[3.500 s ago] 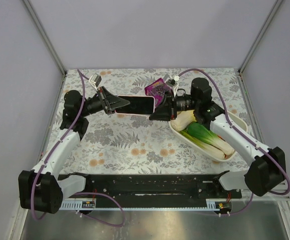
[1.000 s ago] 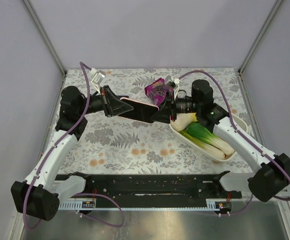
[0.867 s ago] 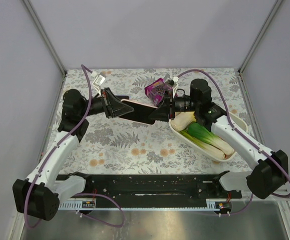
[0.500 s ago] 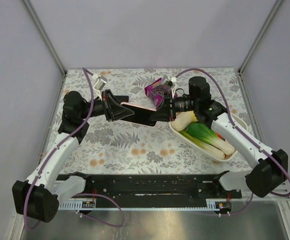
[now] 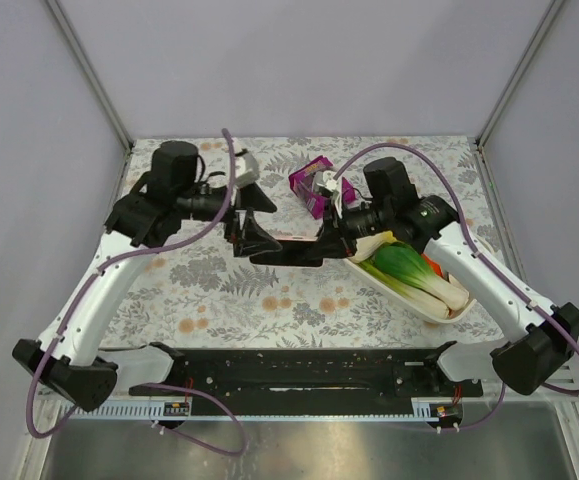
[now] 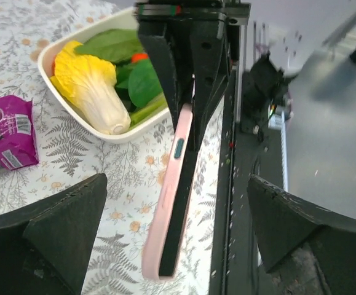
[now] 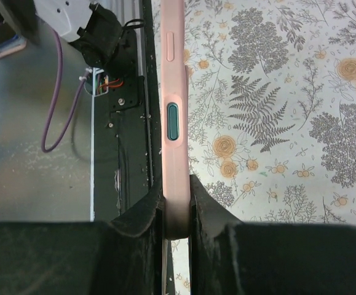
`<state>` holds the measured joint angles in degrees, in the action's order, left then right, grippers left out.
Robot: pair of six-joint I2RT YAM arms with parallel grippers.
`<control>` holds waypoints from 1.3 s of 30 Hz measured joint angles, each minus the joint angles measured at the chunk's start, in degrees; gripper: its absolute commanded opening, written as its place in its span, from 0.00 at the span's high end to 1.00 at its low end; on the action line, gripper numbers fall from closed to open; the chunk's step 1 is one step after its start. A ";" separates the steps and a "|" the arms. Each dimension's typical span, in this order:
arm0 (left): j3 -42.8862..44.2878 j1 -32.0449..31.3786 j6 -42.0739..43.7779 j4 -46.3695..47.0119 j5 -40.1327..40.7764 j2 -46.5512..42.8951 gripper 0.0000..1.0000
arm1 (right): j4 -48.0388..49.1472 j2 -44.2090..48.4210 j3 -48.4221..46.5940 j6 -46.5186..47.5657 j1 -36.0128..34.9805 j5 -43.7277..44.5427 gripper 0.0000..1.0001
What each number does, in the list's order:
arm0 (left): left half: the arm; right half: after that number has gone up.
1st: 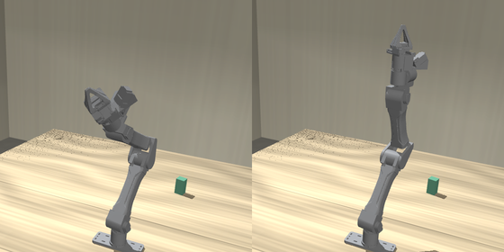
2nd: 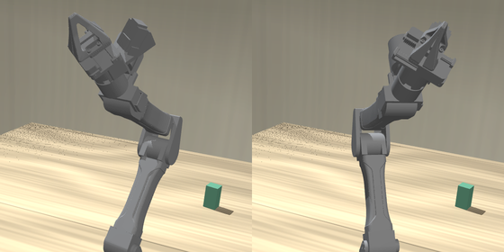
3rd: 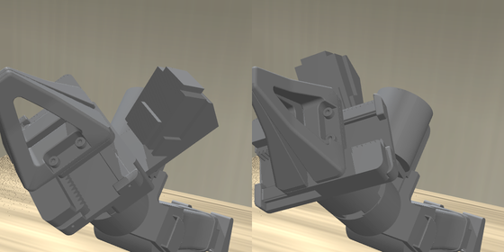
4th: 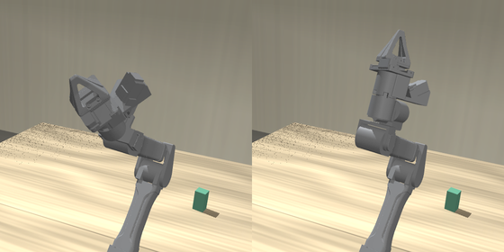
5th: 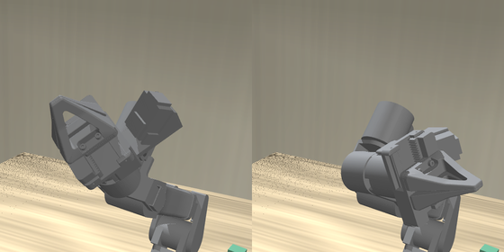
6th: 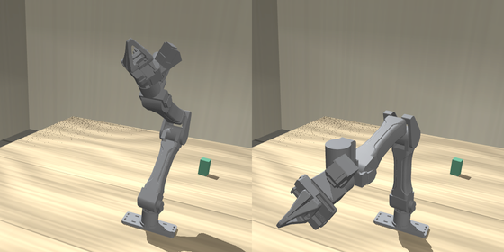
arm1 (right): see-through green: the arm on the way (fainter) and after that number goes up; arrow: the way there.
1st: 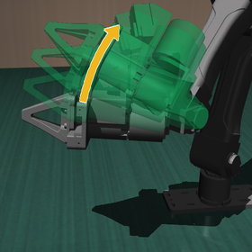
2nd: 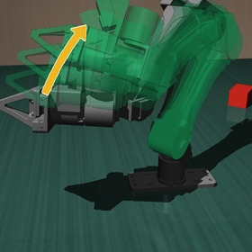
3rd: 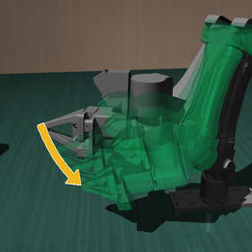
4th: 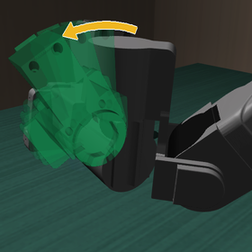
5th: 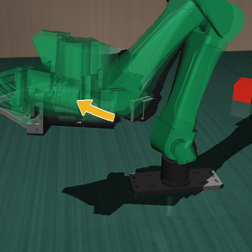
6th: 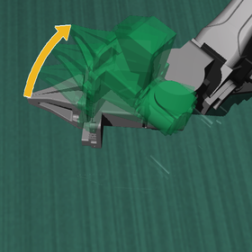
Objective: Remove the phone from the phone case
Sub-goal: Remove the phone case from the phone.
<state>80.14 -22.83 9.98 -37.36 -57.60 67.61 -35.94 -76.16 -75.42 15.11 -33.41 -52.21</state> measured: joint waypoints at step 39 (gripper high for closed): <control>2.71 -13.94 23.15 -22.95 19.15 9.33 1.00 | -2.89 1.11 -0.50 3.54 -4.70 10.08 0.18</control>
<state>82.85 -36.77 33.12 -60.31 -38.46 76.95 -38.83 -75.05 -75.92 18.65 -38.11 -42.13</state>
